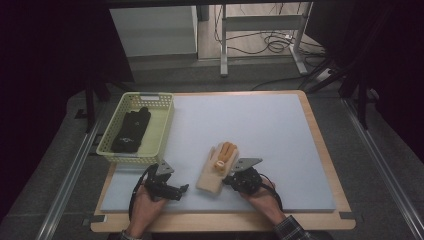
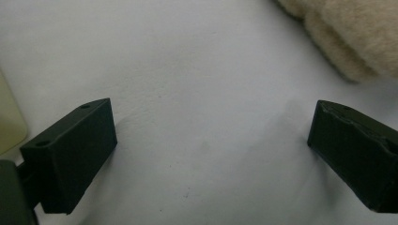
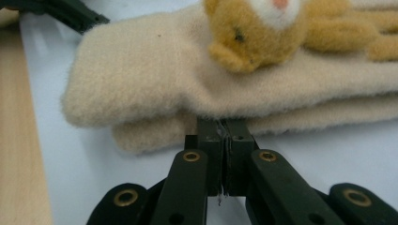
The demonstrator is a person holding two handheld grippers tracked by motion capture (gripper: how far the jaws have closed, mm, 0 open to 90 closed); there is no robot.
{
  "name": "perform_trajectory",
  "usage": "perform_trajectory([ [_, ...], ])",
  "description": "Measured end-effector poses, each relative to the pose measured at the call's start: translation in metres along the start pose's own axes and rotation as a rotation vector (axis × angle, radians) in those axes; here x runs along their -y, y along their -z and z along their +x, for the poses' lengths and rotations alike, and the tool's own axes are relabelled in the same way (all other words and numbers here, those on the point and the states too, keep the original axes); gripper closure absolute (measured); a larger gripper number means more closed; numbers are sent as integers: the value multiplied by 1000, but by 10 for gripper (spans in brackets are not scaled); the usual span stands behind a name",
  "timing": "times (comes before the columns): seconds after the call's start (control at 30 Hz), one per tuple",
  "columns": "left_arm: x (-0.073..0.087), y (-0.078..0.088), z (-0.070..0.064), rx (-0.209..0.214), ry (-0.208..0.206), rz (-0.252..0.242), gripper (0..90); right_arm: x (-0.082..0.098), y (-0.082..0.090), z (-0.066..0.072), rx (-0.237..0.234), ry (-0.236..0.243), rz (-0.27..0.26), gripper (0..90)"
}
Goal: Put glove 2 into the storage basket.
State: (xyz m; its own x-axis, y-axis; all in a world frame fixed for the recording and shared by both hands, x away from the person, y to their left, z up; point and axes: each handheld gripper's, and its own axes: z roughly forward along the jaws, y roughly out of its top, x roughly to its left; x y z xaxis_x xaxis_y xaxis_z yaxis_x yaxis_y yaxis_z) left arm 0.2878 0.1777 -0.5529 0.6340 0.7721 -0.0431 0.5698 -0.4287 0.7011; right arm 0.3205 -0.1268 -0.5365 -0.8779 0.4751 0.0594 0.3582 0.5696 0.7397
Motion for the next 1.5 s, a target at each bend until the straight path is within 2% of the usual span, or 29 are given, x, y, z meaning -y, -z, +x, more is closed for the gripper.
perform_trajectory([
  [0.43, 0, 0, 0, 0, 0, 1, 18, -17, -21, 0, 49, 20, -2, 865],
  [0.73, 0, 0, 0, 0, 0, 1, 18, -25, -30, 3, 47, 11, -5, 848],
  [0.8, 0, 0, 0, 0, 1, 0, 18, -24, -27, 2, 31, 5, -2, 808],
  [0.93, 0, 0, 0, 0, 0, 1, 18, -21, -19, 2, 36, 7, -4, 755],
  [1.03, 0, 0, 0, 0, 0, 1, 18, -17, -5, -2, 85, 21, -2, 700],
  [1.07, 0, 0, 0, 0, 0, 1, 18, -17, -5, -2, 85, 21, -2, 700],
  [1.2, 0, 0, 0, 0, 0, 1, 18, -10, 16, -17, 135, -8, -23, 592],
  [1.23, 0, 0, 0, 0, 0, 1, 18, -10, 16, -17, 135, -8, -23, 592],
  [1.3, 0, 0, 0, 0, 0, 0, 18, -7, 24, -23, 153, -24, -30, 528],
  [1.33, 0, 0, 0, 0, 0, 1, 18, -3, 32, -28, 177, -31, -32, 474],
  [1.37, 0, 0, 0, 0, 0, 1, 18, -3, 32, -28, 177, -31, -32, 474],
  [1.4, 0, 0, 0, 0, 0, 1, 18, 2, 40, -34, 198, -40, -32, 406],
  [1.5, 0, 0, 0, 1, 0, 1, 18, 7, 46, -39, 220, -50, -27, 349],
])
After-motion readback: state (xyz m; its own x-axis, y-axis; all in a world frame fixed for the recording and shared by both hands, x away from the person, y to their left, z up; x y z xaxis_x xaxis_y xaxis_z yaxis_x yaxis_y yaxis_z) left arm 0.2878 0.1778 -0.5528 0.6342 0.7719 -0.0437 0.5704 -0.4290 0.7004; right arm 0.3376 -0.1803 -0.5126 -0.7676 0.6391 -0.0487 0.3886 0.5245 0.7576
